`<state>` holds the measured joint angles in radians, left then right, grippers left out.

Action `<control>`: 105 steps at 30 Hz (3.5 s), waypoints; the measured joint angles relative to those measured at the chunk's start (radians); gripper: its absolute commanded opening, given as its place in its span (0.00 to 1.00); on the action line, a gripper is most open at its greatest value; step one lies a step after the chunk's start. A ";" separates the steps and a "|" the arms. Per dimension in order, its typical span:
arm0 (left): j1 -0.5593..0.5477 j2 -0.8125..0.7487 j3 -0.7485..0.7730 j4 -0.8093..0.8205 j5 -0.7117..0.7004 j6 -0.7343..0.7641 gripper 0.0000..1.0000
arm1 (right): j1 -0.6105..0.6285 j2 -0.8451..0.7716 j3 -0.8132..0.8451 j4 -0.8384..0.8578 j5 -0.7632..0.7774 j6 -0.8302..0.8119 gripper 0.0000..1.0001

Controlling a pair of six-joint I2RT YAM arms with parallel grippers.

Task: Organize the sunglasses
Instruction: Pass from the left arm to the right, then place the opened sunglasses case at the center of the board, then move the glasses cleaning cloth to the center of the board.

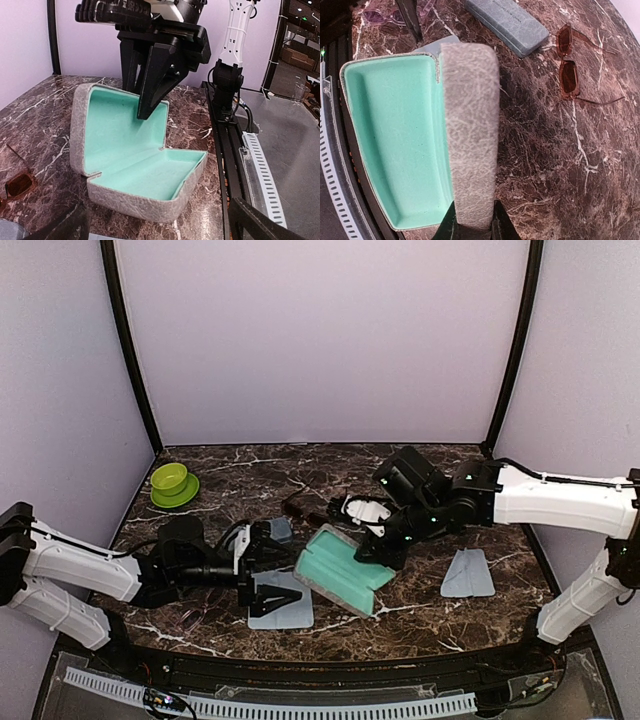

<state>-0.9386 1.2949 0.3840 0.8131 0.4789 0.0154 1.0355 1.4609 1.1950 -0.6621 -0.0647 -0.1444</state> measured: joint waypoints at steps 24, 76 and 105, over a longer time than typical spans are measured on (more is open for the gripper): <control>0.004 -0.112 0.125 -0.395 -0.582 -0.013 0.99 | -0.103 0.366 0.208 -0.209 0.341 0.040 0.11; 0.076 -0.131 0.206 -0.695 -0.736 -0.276 0.94 | 0.138 0.238 -0.011 0.229 0.117 0.570 0.51; 0.132 -0.245 0.193 -0.724 -0.710 -0.300 0.94 | 0.280 0.533 0.188 0.144 0.131 0.819 0.35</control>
<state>-0.8066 1.0500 0.5774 0.0891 -0.2314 -0.2848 1.3155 1.9934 1.3827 -0.5182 0.0662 0.6750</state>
